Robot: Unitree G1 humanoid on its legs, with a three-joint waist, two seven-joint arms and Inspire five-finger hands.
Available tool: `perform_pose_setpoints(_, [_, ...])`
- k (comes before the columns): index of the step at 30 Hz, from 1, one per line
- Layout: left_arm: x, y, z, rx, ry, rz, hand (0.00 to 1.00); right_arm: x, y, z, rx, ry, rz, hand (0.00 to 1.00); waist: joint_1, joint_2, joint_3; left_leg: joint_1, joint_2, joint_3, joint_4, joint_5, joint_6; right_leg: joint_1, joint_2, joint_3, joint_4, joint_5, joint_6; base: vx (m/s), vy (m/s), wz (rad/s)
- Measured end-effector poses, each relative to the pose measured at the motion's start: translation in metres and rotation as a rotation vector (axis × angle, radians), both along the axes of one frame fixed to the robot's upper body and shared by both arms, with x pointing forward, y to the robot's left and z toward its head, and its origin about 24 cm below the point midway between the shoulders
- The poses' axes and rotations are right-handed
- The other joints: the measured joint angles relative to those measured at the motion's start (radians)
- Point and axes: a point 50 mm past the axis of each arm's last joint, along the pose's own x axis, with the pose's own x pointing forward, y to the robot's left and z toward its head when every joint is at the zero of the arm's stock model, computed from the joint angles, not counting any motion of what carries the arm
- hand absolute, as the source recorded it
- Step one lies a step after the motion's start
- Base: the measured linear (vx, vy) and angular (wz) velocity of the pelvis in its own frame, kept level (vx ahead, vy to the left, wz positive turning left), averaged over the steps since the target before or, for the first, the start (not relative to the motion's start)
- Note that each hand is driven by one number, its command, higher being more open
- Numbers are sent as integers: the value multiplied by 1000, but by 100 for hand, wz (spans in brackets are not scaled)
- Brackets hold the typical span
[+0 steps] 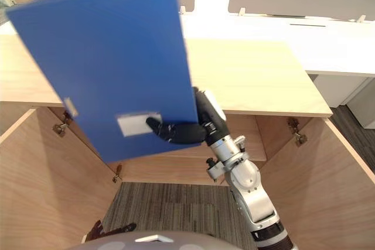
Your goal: Walk over to the cabinet, pick up the folder, carry it to the office cabinet, place the folder inside the office cabinet, then close the office cabinet door
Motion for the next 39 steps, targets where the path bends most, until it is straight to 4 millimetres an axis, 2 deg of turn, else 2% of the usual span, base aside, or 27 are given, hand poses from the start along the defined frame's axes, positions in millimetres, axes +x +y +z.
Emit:
perform_pose_setpoints(5, [8,0,-3,4,36,-94,100,-2,-3,-34,-204,91,32,0,-1,10,28,-21,5,6,6,-3,-4,-21,6,7,0,2,-2,-11,-8,-4])
perform_pose_setpoints(8, [16,-1,-3,3,22,-116,100,-2,-4,-43,-274,112,46,0,-2,20,44,-44,9,16,13,-5,-7,-46,10,16,0,5,-5,1,-11,-12])
perform_pose_setpoints(9, [25,-4,-3,-1,8,-140,100,2,-2,-47,-325,107,56,0,-3,31,77,-55,13,27,20,-7,-9,-61,14,25,3,9,-7,6,-13,-18])
perform_pose_setpoints(11, [37,-6,-2,-2,-16,-158,100,6,-3,-49,-359,102,56,0,-5,39,102,-90,16,30,48,-15,-10,-92,14,30,17,11,-10,-6,-13,-14])
perform_pose_setpoints(15, [67,-5,4,15,-87,-208,100,26,-4,-38,-445,20,29,0,-5,51,193,-212,37,32,183,-58,-7,-185,21,50,76,14,-15,-62,-11,-13])
perform_pose_setpoints(19, [108,-10,15,30,-194,-255,100,46,-5,-17,-509,-94,2,0,-5,76,300,-373,57,31,321,-88,-2,-341,25,57,189,6,-25,-149,3,-8])
perform_pose_setpoints(23, [150,-14,34,56,-325,-305,100,65,-8,-9,-557,-138,-61,0,-2,70,389,-531,68,28,434,-98,4,-514,23,63,328,-15,-34,-187,-27,-2])
perform_pose_setpoints(25, [165,-15,44,66,-384,-313,100,69,-10,-4,-554,-157,-88,0,2,69,409,-617,80,26,505,-115,4,-604,25,68,399,-30,-35,-203,-45,-4])
perform_pose_setpoints(27, [182,-16,53,78,-433,-322,100,71,-10,-3,-542,-157,-116,0,5,67,419,-706,100,24,581,-133,4,-693,26,71,467,-45,-38,-207,-64,-8])
perform_pose_setpoints(29, [189,-16,60,91,-462,-319,100,71,-8,-1,-529,-162,-124,0,7,64,432,-733,112,24,619,-148,2,-720,31,71,503,-56,-42,-145,-53,-10])
perform_pose_setpoints(31, [202,-19,71,103,-521,-320,100,71,-4,9,-474,-187,-139,0,9,60,435,-811,132,17,690,-176,-4,-794,39,64,562,-79,-47,-154,-59,-9])
perform_pose_setpoints(33, [217,-28,83,94,-590,-326,100,73,-4,25,-336,-198,-176,0,17,58,446,-887,143,-2,742,-186,-3,-864,41,50,614,-90,-55,-137,-56,6])
perform_pose_setpoints(35, [226,-31,92,94,-636,-331,100,76,-9,34,-191,-165,-214,0,32,54,451,-921,148,-11,776,-192,-8,-898,41,42,657,-105,-56,-66,-42,11])
perform_pose_setpoints(39, [233,-33,104,95,-697,-321,100,85,-18,53,104,-113,-262,0,51,50,455,-983,156,-33,834,-206,-11,-957,39,26,727,-134,-68,-3,-45,9])
